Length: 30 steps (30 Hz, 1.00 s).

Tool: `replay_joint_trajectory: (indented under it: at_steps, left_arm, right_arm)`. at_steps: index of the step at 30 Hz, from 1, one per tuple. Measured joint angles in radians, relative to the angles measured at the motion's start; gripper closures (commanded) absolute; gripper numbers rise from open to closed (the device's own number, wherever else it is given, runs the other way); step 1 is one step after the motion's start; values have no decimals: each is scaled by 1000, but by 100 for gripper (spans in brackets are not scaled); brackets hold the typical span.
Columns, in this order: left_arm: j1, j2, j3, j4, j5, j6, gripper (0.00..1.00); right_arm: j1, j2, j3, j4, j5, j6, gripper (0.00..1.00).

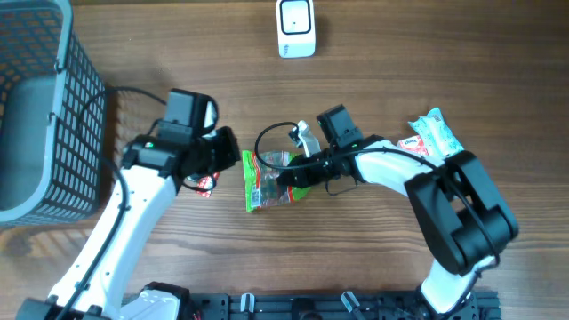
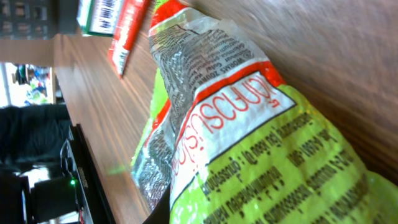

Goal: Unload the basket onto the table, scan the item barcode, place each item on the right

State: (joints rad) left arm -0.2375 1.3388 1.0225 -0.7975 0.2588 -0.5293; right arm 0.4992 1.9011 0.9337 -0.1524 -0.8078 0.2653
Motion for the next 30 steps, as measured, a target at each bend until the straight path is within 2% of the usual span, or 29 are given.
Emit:
replay_joint_trajectory:
  at_steps: [5,8,13,15,16,17,18,19,23,30]
  left_arm:
    - [90,-22,0,-19,0,5,91]
    - [158,-22,0,-10,0,17,88]
    - [242,-23,2,5,-3,55,79]
    - [273,-23,14,4,-28,72,76]
    - [290,-23,26,7,-43,76,58]
    - [315,-23,43,21,-65,84,42]
    - [326,-23,47,25,-72,89,8]
    - [334,-23,47,26,-80,93,0]
    - [345,-23,47,23,-106,99,0]
    - [345,-23,47,23,-114,99,0]
  right_arm:
    - [0,-175,8,-58,35,-131,96]
    - [0,-306,18,-158,86,-247,96]
    - [2,-386,39,-300,183,-342,96]
    - [2,-391,108,-410,235,-380,96]
    - [2,-391,211,-520,281,-405,96]
    - [2,-396,243,-525,293,-411,96]
    - [2,-396,296,-579,311,-419,96]
    - [2,-399,336,-612,324,-424,96]
    - [2,-410,443,-667,349,-428,96]
    - [2,-414,449,-716,365,-432,96]
